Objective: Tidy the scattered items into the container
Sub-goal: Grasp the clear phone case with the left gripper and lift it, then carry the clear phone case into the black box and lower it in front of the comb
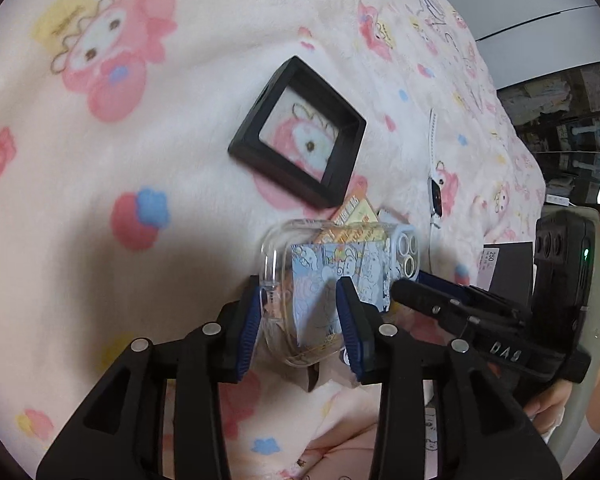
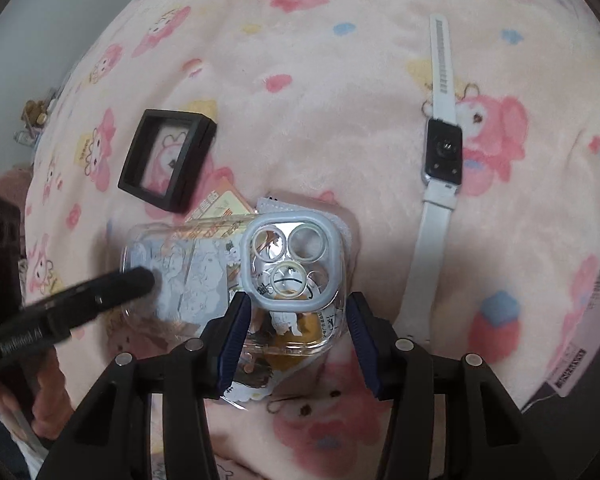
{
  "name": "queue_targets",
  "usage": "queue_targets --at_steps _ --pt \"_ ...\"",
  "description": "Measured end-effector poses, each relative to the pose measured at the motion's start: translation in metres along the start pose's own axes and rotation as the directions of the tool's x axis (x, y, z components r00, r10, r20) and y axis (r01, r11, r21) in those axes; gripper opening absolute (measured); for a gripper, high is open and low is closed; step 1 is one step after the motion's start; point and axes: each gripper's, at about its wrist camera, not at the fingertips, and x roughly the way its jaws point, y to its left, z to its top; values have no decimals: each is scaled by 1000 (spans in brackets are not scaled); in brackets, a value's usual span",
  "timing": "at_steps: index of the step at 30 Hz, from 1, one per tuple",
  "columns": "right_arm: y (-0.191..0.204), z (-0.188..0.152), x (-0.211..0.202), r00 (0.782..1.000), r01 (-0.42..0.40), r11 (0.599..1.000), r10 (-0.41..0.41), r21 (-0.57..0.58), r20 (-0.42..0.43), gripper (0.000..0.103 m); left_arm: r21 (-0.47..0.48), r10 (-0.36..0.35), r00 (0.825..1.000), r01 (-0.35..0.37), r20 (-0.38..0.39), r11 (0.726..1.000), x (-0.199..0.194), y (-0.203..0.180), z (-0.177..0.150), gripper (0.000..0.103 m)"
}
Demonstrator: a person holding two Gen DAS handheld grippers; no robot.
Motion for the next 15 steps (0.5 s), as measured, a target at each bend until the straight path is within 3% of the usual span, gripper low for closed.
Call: queue_targets --at_steps 4,7,11,15 --pt "5 -15 -28 997 -64 998 63 10 52 43 43 -41 998 40 39 998 -30 -15 -7 37" --pt "6 -33 -57 988 -104 994 99 38 115 42 131 -48 997 39 68 991 -54 -43 -15 37" --pt "2 -63 -106 967 -120 990 101 69 232 42 258 -84 991 54 108 965 -81 -91 -28 36" --pt "-28 -109 -155 933 -174 977 123 124 337 42 363 -172 982 132 81 923 -88 -142 -45 32"
